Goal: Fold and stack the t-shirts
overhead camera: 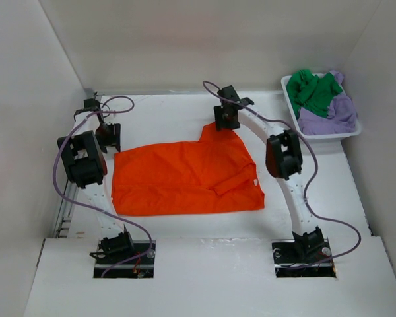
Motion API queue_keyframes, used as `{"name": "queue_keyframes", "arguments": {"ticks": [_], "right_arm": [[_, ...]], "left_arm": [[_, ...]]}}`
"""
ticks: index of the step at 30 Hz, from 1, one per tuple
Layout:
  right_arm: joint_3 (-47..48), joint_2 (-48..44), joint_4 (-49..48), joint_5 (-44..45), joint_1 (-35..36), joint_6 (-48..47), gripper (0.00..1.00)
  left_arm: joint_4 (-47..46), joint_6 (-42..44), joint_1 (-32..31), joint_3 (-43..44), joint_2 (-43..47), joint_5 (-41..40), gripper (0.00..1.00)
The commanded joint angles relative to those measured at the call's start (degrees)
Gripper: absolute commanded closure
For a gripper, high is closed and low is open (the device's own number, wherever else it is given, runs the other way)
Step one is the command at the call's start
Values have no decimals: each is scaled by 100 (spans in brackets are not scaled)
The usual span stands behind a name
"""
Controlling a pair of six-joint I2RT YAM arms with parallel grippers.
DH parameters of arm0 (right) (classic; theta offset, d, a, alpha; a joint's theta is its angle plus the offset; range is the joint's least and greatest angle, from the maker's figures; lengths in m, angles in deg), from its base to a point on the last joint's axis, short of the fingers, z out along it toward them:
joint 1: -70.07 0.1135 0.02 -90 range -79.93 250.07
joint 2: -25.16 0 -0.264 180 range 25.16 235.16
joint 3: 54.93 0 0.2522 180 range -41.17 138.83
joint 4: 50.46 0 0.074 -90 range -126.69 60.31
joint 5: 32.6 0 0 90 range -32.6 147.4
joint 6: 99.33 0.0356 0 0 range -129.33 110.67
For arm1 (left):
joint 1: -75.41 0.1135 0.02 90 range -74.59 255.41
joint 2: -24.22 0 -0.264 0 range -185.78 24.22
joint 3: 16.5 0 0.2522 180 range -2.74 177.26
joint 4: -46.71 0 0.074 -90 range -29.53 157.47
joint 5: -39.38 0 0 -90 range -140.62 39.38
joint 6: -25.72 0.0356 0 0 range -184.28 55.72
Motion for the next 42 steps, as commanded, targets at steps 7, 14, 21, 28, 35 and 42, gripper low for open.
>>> {"name": "queue_keyframes", "arguments": {"ticks": [7, 14, 21, 28, 35, 42], "right_arm": [[-5299, -4692, -2017, 123, -287, 1512, 35], [-8613, -6899, -2042, 238, 29, 2996, 32], [-10102, -8245, -2377, 229, 442, 4333, 32], [-10717, -8563, -2491, 414, 698, 5037, 30], [-10859, -9072, -1764, 510, 1005, 5529, 30], [-11008, -9257, -1313, 546, 1155, 5837, 29]], "left_arm": [[-606, 887, 164, -531, 2016, -178, 38], [262, 4208, -1143, -3059, 4002, -598, 39], [406, 4767, -2832, -5092, 4743, -1513, 42], [-491, 4599, -3493, -5735, 4524, -2023, 38], [-923, 4406, -3528, -5999, 4304, -2331, 38], [-1160, 4160, -3607, -6227, 3944, -2270, 56]]}}
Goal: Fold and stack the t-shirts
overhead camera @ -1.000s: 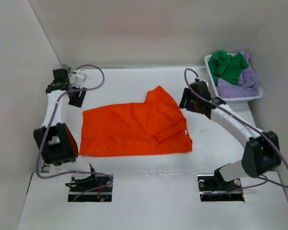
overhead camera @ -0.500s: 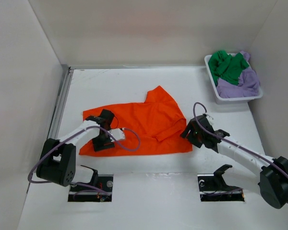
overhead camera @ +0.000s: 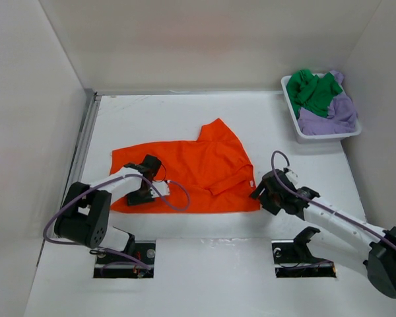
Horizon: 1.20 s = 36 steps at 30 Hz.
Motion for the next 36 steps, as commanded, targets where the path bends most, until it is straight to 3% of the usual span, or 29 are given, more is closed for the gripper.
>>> {"name": "queue_keyframes", "arguments": {"ticks": [1, 5, 13, 14, 17, 18, 20, 24, 28, 31, 33, 36], "right_arm": [[-127, -53, 206, 102, 55, 353, 29], [-233, 70, -58, 23, 64, 372, 28], [-365, 640, -796, -671, 335, 380, 42], [-400, 702, -797, -672, 406, 441, 49], [-628, 502, -753, -610, 494, 687, 85], [-698, 309, -666, -593, 538, 792, 94], [-725, -95, -263, -505, 687, 977, 100], [-445, -659, 1081, -206, 1345, 1355, 100], [-198, -783, 1927, -56, 1891, 1628, 99], [-154, -826, 2235, -65, 2076, 1742, 89], [-128, -949, 2376, -56, 2077, 1690, 76], [152, -1239, 2499, 101, 1928, 1340, 65]], "left_arm": [[-568, -277, 6, -298, -303, 312, 59], [-603, -427, -47, -298, -321, 408, 64], [-586, -620, -117, -342, -251, 496, 71], [-568, -629, -100, -368, -233, 505, 73], [-428, -638, -30, -447, -128, 531, 88], [-323, -638, 23, -430, -49, 566, 93], [45, -664, 93, -316, 187, 645, 97], [1161, -647, 59, -114, 697, 1031, 99], [1497, -752, -99, -131, 856, 1129, 97], [1576, -831, -231, -122, 848, 1103, 94], [1655, -849, -293, -96, 839, 1050, 88], [1944, -823, -319, 53, 830, 1006, 64]]}}
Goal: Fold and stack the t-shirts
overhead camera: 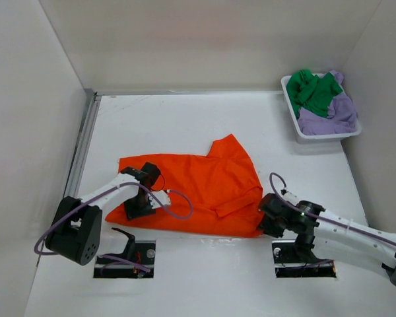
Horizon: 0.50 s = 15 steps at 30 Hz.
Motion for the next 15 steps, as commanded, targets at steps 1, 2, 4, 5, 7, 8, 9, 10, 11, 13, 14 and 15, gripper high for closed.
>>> {"name": "queue_keyframes", "arguments": {"ticks": [1, 2, 4, 5, 7, 8, 9, 10, 11, 13, 14, 15], "right_arm": [[603, -293, 462, 309, -205, -322, 63], [892, -259, 419, 301, -468, -724, 60], [1436, 3, 322, 222, -898, -1453, 58], [1840, 284, 261, 187, -1162, -1954, 57], [2692, 977, 103, 152, -1681, -2956, 57], [3157, 1398, -63, 143, -1927, -3465, 56], [3545, 1829, -300, 134, -2173, -3923, 54], [3923, 2268, -581, 64, -2419, -4336, 53], [4205, 2630, -784, -23, -2604, -4619, 52], [5153, 3840, -1276, -444, -3000, -5331, 48], [5523, 4272, -1365, -577, -3106, -5508, 47], [6022, 4860, -1427, -709, -3229, -5710, 44]], "left_arm": [[592, 3, -9, 313, 100, 73, 56], [732, 82, 35, 427, 118, 99, 51], [1005, 267, 175, 743, 214, 186, 48], [1111, 398, 280, 997, 275, 300, 48], [1103, 662, 648, 1664, 390, 694, 46], [1033, 707, 850, 1955, 390, 932, 45], [850, 698, 1166, 2341, 347, 1291, 43], [578, 594, 1465, 2632, 277, 1616, 41], [228, 375, 1781, 2861, 189, 1924, 40], [-615, -256, 2291, 3047, 4, 2295, 36], [-1037, -582, 2459, 3056, -83, 2366, 34], [-1442, -889, 2591, 3022, -154, 2358, 33]]}}
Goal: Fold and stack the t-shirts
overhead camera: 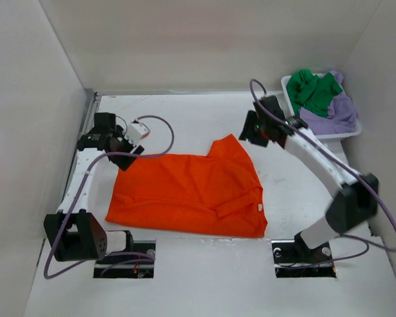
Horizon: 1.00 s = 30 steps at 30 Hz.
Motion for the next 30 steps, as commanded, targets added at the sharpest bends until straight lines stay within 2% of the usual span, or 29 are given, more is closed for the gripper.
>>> {"name": "queue_keyframes", "arguments": {"ticks": [1, 5, 8, 12, 16, 18, 21, 28, 30], "right_arm": [[1308, 1611, -673, -480, -353, -1541, 43], [3610, 3835, 19, -226, -486, -2086, 37], [4852, 4892, 530, -24, -460, -2262, 36], [5119, 5369, 768, 82, -459, -2263, 35], [4926, 5439, 865, 12, -416, -2307, 34], [4794, 5413, 882, -50, -337, -2307, 38], [4592, 5325, 839, -216, -275, -2228, 50], [4346, 5141, 769, -322, -178, -2131, 95], [4223, 5010, 690, -340, -152, -2096, 100]], "left_arm": [[-1429, -1049, 446, 31, -270, 690, 31], [-2230, -1805, 859, -31, -665, 593, 30], [-2661, -2368, 1245, 74, -1008, 418, 31], [-2734, -2957, 1790, 460, -1570, 400, 30], [-2233, -3248, 2125, 944, -2404, 391, 32], [-1926, -3353, 2196, 1181, -2800, 435, 34], [-1574, -3424, 2196, 1445, -3223, 496, 36], [-1599, -3503, 2012, 1577, -3461, 628, 36], [-1564, -3565, 1924, 1665, -3540, 646, 37]]}}
